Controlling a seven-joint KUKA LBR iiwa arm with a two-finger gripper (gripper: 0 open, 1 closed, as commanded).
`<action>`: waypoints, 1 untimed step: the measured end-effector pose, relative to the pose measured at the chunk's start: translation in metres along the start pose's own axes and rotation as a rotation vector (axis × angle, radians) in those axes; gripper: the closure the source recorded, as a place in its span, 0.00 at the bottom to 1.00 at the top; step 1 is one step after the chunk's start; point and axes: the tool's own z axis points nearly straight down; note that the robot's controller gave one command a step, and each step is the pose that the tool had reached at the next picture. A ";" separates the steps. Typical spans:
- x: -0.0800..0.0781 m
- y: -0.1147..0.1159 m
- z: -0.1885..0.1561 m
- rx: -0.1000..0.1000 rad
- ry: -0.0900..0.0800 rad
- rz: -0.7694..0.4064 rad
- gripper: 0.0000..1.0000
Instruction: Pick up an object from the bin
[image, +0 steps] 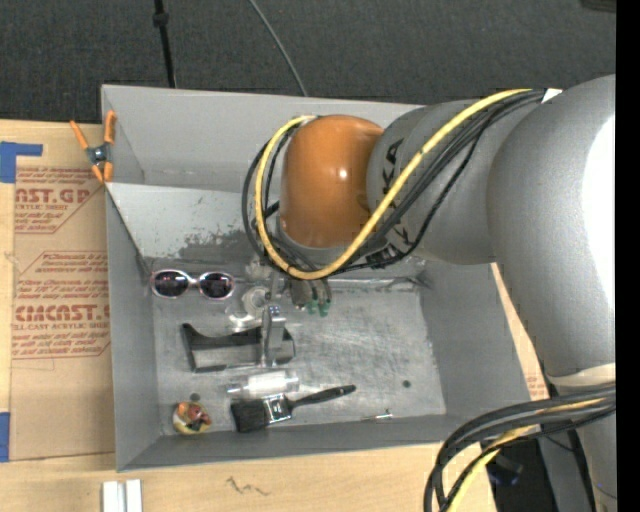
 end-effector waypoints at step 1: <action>0.000 0.001 0.002 0.000 0.002 -0.001 0.00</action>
Offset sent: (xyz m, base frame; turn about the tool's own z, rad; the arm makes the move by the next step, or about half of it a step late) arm -0.0012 0.0016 -0.0388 -0.0545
